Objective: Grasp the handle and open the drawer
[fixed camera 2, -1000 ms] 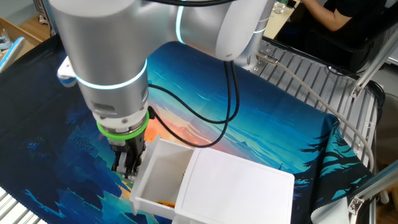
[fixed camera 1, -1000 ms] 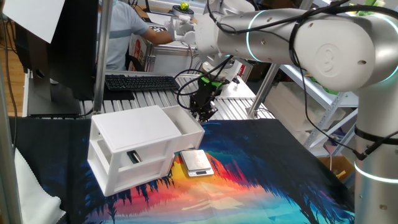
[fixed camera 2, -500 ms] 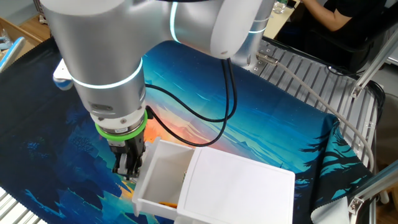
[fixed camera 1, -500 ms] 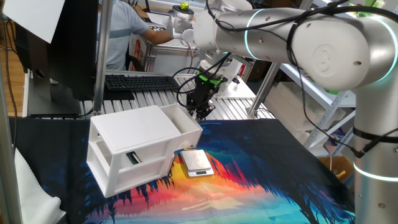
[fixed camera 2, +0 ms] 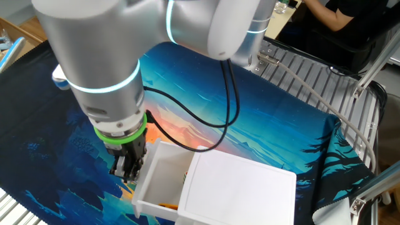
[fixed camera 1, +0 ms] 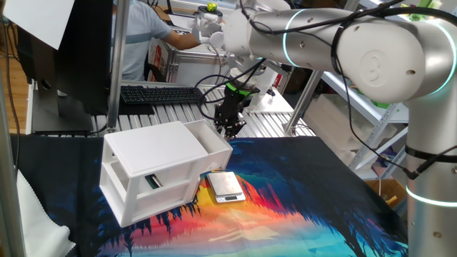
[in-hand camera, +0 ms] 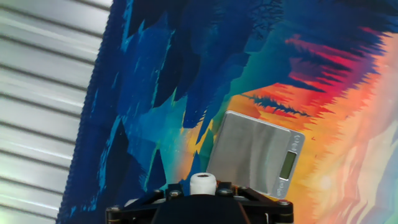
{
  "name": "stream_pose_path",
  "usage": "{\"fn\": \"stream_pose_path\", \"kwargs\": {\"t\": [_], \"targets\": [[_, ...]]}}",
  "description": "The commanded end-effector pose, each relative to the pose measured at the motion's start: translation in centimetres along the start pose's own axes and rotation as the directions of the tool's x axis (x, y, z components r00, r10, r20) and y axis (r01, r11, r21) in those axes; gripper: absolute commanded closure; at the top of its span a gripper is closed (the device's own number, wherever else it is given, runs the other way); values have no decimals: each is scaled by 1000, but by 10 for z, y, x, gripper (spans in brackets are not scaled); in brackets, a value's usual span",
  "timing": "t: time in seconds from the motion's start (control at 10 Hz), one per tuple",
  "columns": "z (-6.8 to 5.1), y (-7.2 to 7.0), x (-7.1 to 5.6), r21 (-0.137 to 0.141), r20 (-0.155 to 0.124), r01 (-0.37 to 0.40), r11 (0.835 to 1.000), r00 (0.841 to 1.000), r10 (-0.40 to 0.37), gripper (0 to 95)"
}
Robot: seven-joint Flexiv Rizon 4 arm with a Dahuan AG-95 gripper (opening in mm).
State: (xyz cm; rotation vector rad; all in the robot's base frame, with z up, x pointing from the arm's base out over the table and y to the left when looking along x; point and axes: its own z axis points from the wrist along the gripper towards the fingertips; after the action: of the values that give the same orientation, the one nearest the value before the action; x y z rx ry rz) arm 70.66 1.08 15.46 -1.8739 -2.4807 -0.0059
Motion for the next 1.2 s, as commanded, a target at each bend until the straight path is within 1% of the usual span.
{"fn": "stream_pose_path", "kwargs": {"t": [0.1,0.4,0.7,1.1,1.2], "targets": [[0,-3,0,-1,8,-6,1000,1000,6,0],[0,-3,0,7,-8,12,1000,1000,-12,0],[0,-3,0,19,-15,7,1000,1000,-6,0],[0,-3,0,21,-36,24,1000,999,-23,0],[0,-3,0,21,-37,22,1000,999,-21,0]]}}
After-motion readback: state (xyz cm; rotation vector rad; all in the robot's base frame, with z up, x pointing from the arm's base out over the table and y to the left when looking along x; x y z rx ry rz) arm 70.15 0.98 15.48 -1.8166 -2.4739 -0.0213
